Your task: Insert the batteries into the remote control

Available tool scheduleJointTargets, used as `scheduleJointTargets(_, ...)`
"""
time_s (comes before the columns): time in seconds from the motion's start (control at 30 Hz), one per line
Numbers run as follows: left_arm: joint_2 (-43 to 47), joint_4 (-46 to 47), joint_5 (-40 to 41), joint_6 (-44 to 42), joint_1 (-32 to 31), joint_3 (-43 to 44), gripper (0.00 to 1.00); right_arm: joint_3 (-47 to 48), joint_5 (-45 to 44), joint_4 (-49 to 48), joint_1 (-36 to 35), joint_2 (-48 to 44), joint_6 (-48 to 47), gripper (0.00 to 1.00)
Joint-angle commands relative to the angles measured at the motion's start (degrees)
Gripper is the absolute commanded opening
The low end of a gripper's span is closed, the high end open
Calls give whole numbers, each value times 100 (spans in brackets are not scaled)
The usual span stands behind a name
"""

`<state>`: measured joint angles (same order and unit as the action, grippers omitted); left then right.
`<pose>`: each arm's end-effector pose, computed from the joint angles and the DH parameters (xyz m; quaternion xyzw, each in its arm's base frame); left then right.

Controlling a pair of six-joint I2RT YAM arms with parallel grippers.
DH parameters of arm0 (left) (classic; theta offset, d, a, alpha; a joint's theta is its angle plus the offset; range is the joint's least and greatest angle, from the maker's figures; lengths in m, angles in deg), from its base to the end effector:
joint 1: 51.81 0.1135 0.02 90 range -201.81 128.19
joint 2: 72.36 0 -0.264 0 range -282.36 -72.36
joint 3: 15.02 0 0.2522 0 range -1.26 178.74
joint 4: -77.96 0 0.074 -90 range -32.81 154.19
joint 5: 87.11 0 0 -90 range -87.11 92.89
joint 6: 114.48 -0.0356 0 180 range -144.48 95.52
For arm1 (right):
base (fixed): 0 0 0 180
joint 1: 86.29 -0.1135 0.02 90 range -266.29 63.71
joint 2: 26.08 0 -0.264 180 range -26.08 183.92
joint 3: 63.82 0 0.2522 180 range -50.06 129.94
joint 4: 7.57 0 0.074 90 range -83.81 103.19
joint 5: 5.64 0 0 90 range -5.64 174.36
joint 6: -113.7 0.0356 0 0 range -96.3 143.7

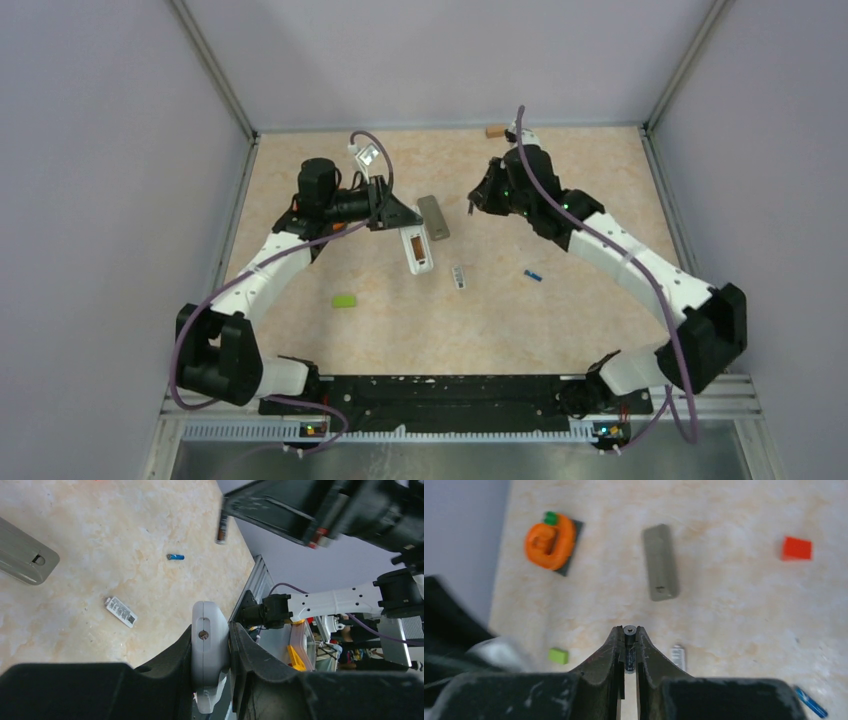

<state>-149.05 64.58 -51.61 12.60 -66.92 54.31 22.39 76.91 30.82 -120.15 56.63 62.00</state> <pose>0.2800 -0.1056 0.3046 0.1160 0.7677 -0.5606 0.2880 0.2748 0.1789 0.3282 0.0643 0.8829 0.2253 0.4070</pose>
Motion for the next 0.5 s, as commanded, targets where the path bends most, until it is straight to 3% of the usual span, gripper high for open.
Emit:
scheduleJointTargets(0.0,22,409,-286,133,-26,15,0,15,509,-1273,-611,-756,-1182,0)
scheduleJointTargets(0.2,-123,338,-485,798,-18,328,0,-179,519,-2060,-1434,-1092,-1920,0)
scheduleJointTargets(0.3,-300,-599,-481,812,-18,796,0,-244,662,-2300,-1664,-1103,-2113,0)
scheduleJointTargets(0.47,-477,-879,-585,896,-9,969,0,-252,616,-2347,-1981,-982,-2396,0)
